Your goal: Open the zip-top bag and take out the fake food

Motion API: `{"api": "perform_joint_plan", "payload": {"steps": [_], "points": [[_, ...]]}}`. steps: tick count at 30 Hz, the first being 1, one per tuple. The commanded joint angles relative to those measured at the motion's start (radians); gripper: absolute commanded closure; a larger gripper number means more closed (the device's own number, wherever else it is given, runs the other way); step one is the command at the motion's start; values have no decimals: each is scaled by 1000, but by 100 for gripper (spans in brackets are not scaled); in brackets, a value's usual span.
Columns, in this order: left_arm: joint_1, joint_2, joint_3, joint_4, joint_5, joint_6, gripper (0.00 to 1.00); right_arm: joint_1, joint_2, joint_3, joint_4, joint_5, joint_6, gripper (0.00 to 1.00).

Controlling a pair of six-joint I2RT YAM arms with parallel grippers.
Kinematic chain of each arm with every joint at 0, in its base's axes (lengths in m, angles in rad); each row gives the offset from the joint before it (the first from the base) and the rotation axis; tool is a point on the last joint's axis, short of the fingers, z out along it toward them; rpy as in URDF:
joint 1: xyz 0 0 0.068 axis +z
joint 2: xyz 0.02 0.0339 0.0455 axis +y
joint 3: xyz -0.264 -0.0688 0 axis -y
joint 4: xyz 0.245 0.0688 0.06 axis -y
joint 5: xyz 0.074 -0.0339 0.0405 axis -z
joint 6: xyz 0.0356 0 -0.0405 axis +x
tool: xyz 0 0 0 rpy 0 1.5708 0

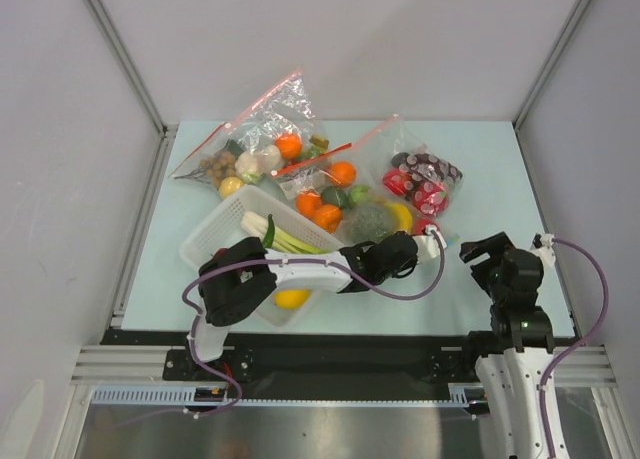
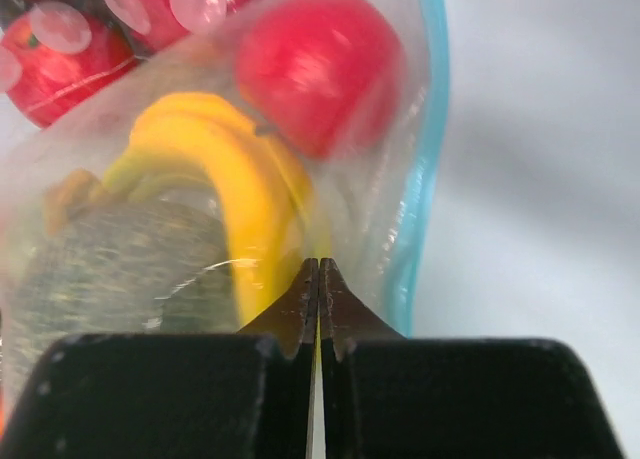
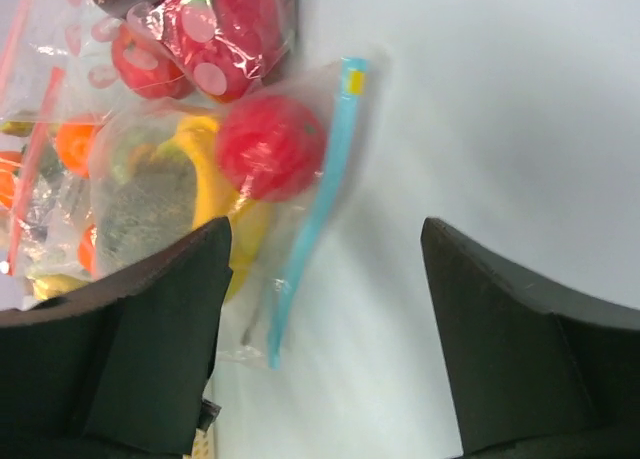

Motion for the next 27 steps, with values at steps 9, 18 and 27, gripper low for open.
{"api": "perform_joint_plan", "payload": {"steps": [9, 18, 27], "points": [[44, -84, 31, 27, 115, -59, 100, 146, 73, -171, 160, -183, 100, 31], [15, -132, -110, 127, 261, -14, 86, 271, 191, -249, 310, -44, 151, 30], [-54, -80, -142, 197, 198, 67, 28, 268, 148, -237, 289, 28, 140, 29]]}}
